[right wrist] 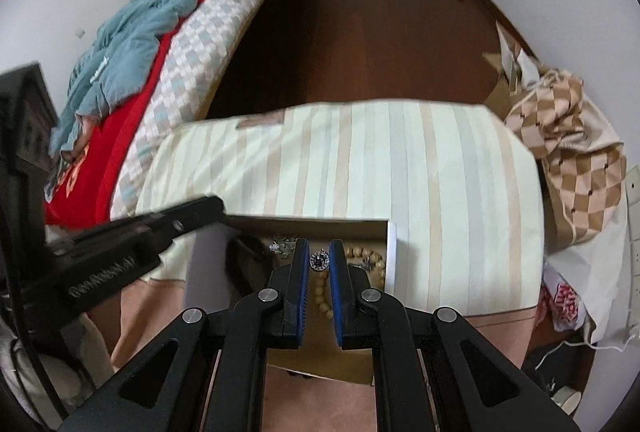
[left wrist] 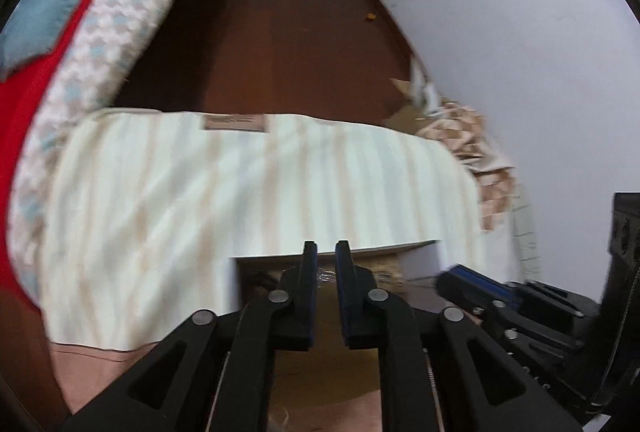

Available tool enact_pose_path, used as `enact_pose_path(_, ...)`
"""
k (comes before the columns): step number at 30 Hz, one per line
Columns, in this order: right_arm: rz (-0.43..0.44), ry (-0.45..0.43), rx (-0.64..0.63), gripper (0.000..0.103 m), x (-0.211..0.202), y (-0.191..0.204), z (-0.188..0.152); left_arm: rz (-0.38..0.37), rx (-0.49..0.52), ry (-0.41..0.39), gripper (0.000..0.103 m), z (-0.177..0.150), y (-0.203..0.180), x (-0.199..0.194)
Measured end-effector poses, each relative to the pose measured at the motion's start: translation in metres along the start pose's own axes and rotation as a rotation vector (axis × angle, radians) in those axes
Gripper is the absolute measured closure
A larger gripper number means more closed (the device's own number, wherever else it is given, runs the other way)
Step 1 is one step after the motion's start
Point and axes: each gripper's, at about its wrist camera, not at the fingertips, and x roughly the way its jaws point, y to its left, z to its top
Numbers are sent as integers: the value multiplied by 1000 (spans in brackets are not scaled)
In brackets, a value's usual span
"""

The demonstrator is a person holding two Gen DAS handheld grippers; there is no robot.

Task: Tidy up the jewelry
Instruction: 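Open both tools to drop the silver chains into the box, then withdraw both tools from the box back over the table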

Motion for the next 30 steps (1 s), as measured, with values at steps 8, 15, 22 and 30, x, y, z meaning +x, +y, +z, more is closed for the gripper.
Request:
enact_pose_path(8,-64,15,-1,63,0,-6,-15,141,-14,-67,28,-18,23,-14)
enact_pose_path(15,-158,-20,-21,14,-12,-5,-33,232,-18,-99,4,-50,32,-22)
enact_pose_path(22,-278,-19,-27,1,-6,-3,-63,304,-15,-92,0,-77,31,-23)
enact_pose_path(30,-301,-50,-21,1,-15,1,-85,323,-11,-113,0,-100,23,-46)
